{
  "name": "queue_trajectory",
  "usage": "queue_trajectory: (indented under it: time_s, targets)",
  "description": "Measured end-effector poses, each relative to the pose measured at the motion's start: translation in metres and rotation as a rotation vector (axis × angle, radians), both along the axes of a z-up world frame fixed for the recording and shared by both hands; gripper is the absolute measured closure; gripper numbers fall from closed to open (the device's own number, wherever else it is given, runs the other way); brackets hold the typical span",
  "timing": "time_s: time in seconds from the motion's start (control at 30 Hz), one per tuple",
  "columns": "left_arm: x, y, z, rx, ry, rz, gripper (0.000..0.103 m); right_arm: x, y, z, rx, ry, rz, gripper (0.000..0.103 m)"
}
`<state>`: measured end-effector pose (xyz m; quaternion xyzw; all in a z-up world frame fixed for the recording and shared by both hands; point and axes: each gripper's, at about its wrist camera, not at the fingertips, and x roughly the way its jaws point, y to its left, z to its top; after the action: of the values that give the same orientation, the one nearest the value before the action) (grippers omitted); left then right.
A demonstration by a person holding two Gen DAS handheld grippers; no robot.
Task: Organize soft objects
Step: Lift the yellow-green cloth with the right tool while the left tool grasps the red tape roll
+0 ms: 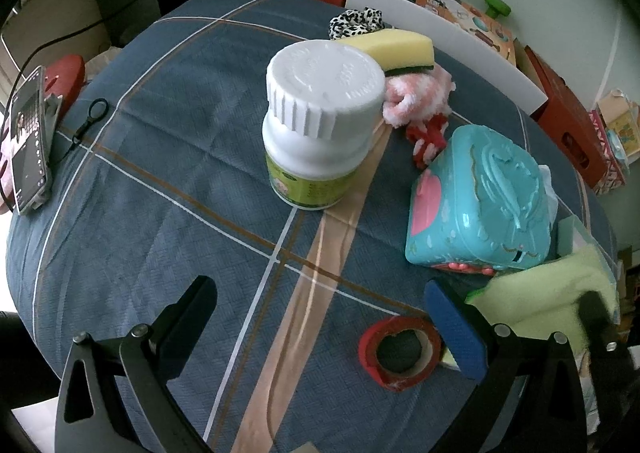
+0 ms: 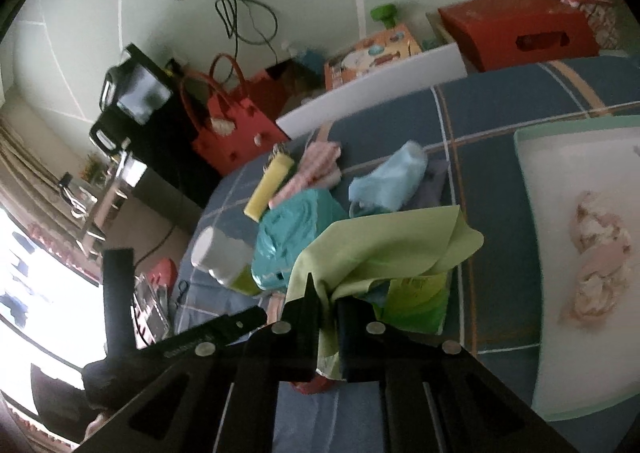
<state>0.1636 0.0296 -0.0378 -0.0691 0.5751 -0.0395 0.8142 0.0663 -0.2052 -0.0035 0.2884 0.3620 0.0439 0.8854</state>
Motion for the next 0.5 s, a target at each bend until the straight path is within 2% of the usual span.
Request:
queue_trajectory:
  time_s: [0.17,0.33,0.5]
  targets:
    - [0.000,-0.004,-0.002,-0.001,0.009,-0.013,0.000,-0.011,-0.016,0.016,-0.030,-0.051,-0.071,0.095]
    - [-0.001,-0.013,-0.008,0.009,0.027,-0.034,0.000,-0.020,-0.033,0.024,-0.083,-0.058,-0.149,0.096]
    - [-0.003,-0.022,-0.019,0.037,0.061,-0.056,0.000,-0.026,-0.051,0.027,-0.061,-0.050,-0.200,0.095]
